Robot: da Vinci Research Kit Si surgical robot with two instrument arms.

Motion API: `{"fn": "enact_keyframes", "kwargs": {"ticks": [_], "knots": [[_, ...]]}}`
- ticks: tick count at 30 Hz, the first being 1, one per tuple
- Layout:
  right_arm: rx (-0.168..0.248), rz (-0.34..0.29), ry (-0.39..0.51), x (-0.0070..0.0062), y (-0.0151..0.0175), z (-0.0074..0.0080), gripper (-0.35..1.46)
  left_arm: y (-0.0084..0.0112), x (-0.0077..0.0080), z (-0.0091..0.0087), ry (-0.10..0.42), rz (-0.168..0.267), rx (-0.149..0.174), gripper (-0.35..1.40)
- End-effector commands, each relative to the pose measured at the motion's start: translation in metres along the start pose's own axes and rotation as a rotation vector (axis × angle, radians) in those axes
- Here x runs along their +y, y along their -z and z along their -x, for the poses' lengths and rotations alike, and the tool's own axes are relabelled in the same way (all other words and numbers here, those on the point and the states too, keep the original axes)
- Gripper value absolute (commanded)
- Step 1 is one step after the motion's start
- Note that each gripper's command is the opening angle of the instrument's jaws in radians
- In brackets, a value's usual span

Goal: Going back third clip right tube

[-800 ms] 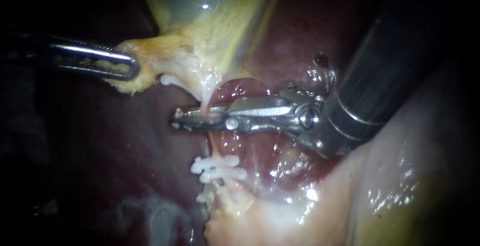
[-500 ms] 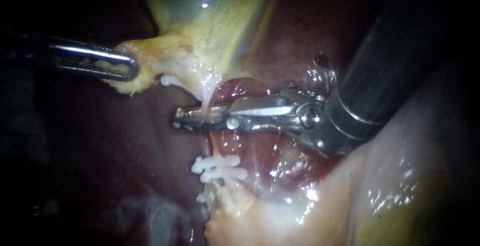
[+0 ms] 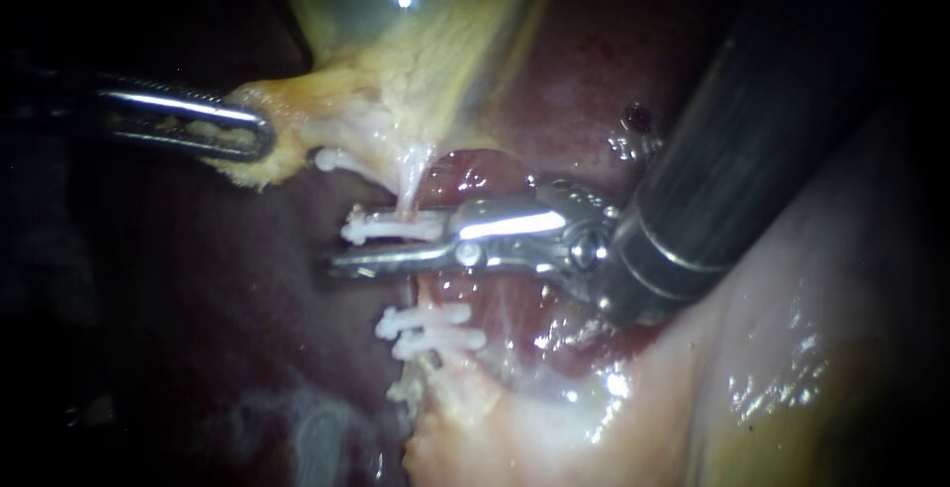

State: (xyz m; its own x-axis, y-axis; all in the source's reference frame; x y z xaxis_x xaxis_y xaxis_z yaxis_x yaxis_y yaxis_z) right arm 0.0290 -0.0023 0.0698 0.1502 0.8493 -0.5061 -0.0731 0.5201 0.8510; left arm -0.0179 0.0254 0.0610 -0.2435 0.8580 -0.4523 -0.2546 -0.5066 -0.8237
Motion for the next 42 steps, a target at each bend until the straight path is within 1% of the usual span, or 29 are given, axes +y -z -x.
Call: {"fn": "enact_keyframes", "kwargs": {"ticks": [1, 3, 6, 10, 17, 21, 25, 29, 32, 35, 38, 42], "knots": [[-0.005, 0.013, 0.039, 0.0005, 0.0001, 0.0001, 0.5, 0.0, 0.0, 0.0, 0.0, 0.0, 0.0, -0.35], [-0.014, 0.025, 0.105, 0.0013, 0.0004, 0.0003, 0.5, 0.0001, 0.0, 0.0, 0.0, 0.0, 0.0, -0.35], [-0.017, 0.034, 0.164, 0.0017, 0.0009, 0.0002, 0.5, 0.0001, 0.0, 0.0, 0.0, 0.0, 0.0, -0.35], [-0.02, 0.036, 0.215, 0.0015, 0.0014, -0.0001, 0.5, 0.0001, 0.0, 0.0, 0.0, 0.0, 0.0, -0.35], [-0.027, 0.028, 0.274, 0.0012, 0.0023, 0.0001, 0.5, 0.0001, 0.0, 0.0001, 0.0, 0.0, 0.0, -0.35], [-0.054, 0.022, 0.329, 0.001, 0.0035, 0.0006, 0.5, 0.0001, 0.0, 0.0001, 0.0, 0.0, 0.0, -0.35], [-0.081, 0.011, 0.406, 0.0004, 0.0059, 0.0006, 0.5, 0.0002, 0.0, 0.0001, 0.0, 0.0, 0.0, -0.35], [-0.097, -0.005, 0.482, -0.0004, 0.0087, 0.0003, 0.5, 0.0002, 0.0, 0.0001, 0.0, 0.001, 0.0, -0.35], [-0.098, -0.017, 0.539, -0.0013, 0.0109, 0.0001, 0.5, 0.0002, 0.0, 0.0001, 0.0, 0.001, 0.0, -0.35], [-0.098, -0.029, 0.575, -0.0023, 0.013, -0.0003, 0.5, 0.0002, 0.0, 0.0001, 0.0, 0.001, -0.001, -0.35], [-0.097, -0.034, 0.597, -0.0033, 0.015, -0.0008, 0.5, 0.0002, 0.0, 0.0001, 0.0, 0.001, -0.001, -0.35], [-0.095, -0.036, 0.617, -0.004, 0.0167, -0.0014, 0.5, 0.0002, 0.0, 0.0001, 0.0, 0.001, -0.001, -0.35]]}}
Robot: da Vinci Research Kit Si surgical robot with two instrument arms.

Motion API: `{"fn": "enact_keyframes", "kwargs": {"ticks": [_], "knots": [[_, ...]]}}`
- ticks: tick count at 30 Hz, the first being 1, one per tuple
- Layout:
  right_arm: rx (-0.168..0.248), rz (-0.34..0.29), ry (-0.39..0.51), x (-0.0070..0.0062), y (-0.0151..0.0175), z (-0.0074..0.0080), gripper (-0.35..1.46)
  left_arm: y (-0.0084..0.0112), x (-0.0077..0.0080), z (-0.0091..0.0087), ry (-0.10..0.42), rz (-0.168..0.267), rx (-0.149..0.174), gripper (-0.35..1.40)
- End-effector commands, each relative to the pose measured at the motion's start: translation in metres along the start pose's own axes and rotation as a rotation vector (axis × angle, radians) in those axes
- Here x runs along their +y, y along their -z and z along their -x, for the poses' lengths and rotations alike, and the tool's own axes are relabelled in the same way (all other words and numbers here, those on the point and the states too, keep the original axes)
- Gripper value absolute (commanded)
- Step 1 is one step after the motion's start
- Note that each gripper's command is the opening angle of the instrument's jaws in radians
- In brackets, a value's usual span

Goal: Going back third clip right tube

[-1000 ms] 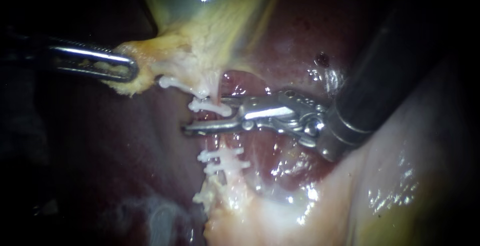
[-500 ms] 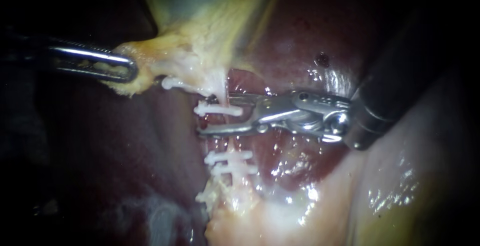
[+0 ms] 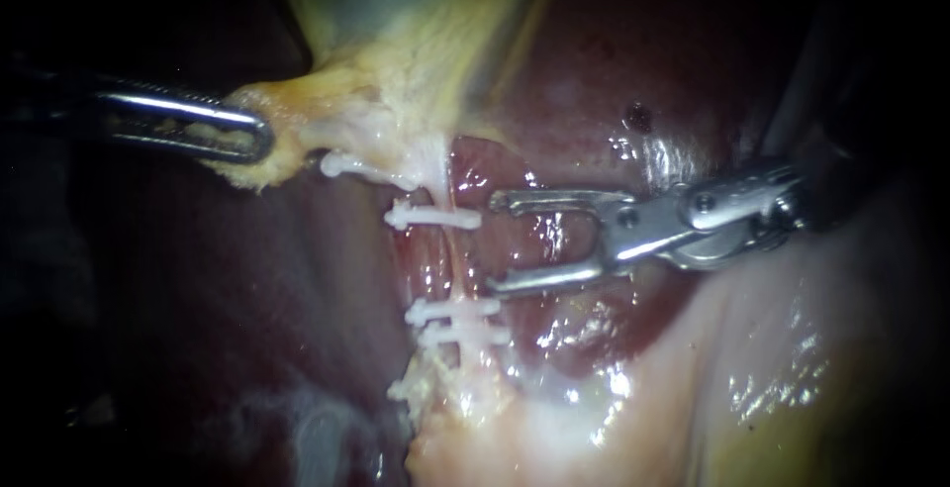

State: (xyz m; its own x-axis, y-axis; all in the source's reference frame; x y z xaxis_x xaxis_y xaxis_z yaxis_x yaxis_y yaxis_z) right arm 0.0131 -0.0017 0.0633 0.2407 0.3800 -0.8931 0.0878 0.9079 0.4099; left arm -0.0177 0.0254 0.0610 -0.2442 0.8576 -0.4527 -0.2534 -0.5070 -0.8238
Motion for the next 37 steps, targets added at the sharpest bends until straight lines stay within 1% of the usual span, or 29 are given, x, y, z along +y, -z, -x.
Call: {"fn": "enact_keyframes", "kwargs": {"ticks": [1, 8, 12, 17, 21, 24, 28, 37], "knots": [[0.001, -0.002, 0.004, 0.0, 0.0002, -0.0001, 0.5, 0.0, 0.0, 0.0, 0.0, 0.0, 0.0, -0.35], [0.001, -0.006, 0.011, -0.0002, 0.001, -0.0001, 0.5, 0.0, -0.0001, 0.0, 0.0, 0.0, 0.0, -0.35], [0.002, -0.007, 0.011, -0.0003, 0.0011, -0.0001, 0.5, -0.0004, -0.0004, 0.0001, -0.001, -0.001, 0.0, -0.35], [0.002, -0.007, 0.011, -0.0003, 0.0011, -0.0001, 0.5, -0.0017, -0.0017, 0.0004, -0.004, -0.006, 0.002, -0.35], [0.002, -0.007, 0.011, -0.0004, 0.0011, -0.0001, 0.5, -0.0032, -0.003, 0.0013, -0.017, -0.013, 0.005, -0.35], [0.002, -0.007, 0.011, -0.0004, 0.0011, -0.0001, 0.5, -0.0041, -0.0034, 0.0018, -0.02, -0.013, 0.004, -0.35], [0.002, -0.008, 0.012, -0.0004, 0.0012, -0.0001, 0.5, -0.0049, -0.0034, 0.002, -0.022, -0.009, 0.001, -0.35], [0.002, -0.008, 0.012, -0.0005, 0.0012, -0.0001, 0.5, -0.0051, -0.0034, 0.002, -0.022, -0.01, 0.002, -0.35]]}}
